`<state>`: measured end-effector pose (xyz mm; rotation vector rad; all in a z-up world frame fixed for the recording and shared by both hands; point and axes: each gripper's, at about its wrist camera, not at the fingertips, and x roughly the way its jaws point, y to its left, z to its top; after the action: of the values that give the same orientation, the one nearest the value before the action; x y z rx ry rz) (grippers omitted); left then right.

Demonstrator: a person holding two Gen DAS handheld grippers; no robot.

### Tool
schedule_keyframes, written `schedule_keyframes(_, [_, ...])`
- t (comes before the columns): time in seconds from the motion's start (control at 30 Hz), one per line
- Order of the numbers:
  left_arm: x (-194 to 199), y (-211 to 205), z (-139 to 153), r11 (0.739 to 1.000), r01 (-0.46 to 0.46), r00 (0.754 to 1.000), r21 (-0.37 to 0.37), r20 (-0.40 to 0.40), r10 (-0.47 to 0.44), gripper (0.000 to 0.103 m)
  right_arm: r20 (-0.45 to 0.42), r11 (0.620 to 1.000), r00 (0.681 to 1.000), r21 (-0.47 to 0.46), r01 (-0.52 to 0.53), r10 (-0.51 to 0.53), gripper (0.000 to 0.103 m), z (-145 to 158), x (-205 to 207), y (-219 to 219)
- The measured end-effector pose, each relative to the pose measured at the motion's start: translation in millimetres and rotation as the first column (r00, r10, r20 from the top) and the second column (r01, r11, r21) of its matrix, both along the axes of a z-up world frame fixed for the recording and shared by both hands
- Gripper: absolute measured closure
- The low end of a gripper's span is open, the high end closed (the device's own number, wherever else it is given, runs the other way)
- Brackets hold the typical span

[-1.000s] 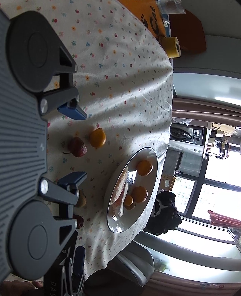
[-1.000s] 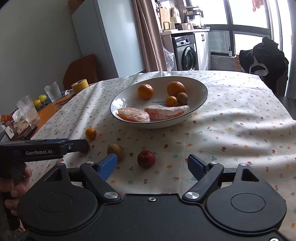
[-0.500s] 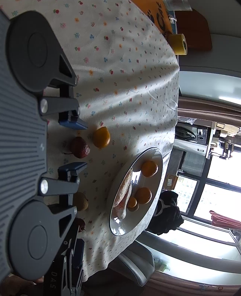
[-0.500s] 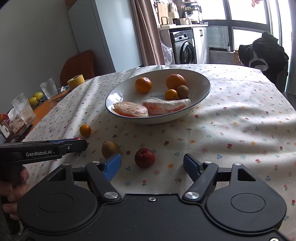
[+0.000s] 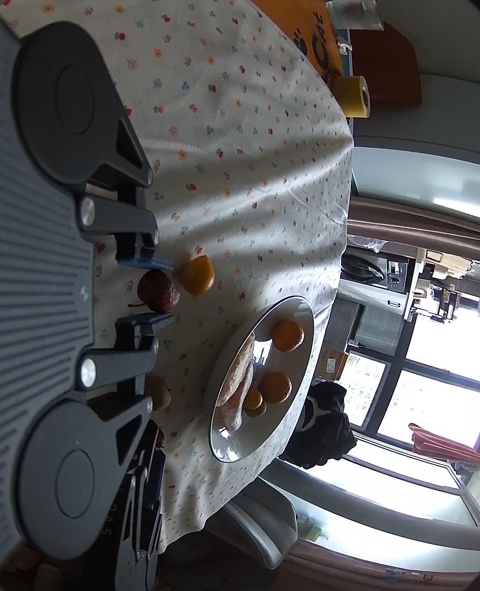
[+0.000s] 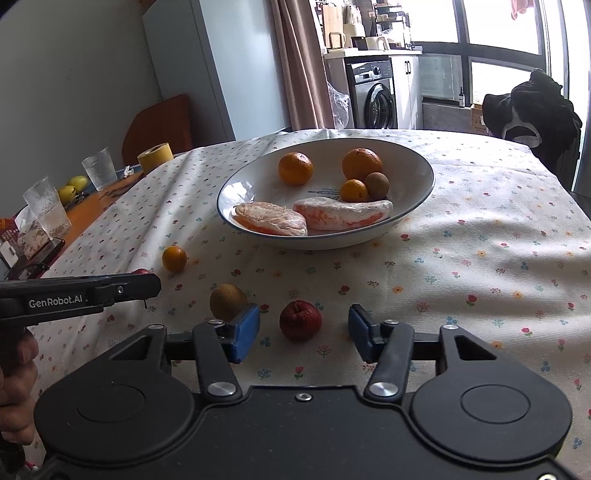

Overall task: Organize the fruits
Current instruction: 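Grasp the dark red plum with the left gripper while the right grasps the red plum, then carry both red plums over the white bowl with both grippers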

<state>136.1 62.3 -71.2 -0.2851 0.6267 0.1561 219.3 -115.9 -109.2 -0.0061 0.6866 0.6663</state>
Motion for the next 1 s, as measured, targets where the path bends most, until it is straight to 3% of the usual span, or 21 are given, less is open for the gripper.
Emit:
schedule_keyframes(0.17, [-6, -3, 10, 1.0, -0.002, 1.0, -0.007, 0.028, 0.002, 0.08, 0.024, 0.998, 0.999, -0.062, -0.033, 0.034, 0.08, 3, -3, 7])
schedule_keyframes(0.5, [-14, -12, 28, 1.0, 0.0, 0.998, 0.016, 0.071, -0.001, 0.08, 0.035, 0.999, 0.999, -0.023, -0.033, 0.034, 0.08, 17, -17, -1])
schedule_keyframes(1.0, [-16, -25, 60, 0.998, 0.006, 0.988, 0.06, 0.151, -0.015, 0.08, 0.126, 0.999, 0.992, 0.034, 0.015, -0.019, 0.08, 52, -21, -17])
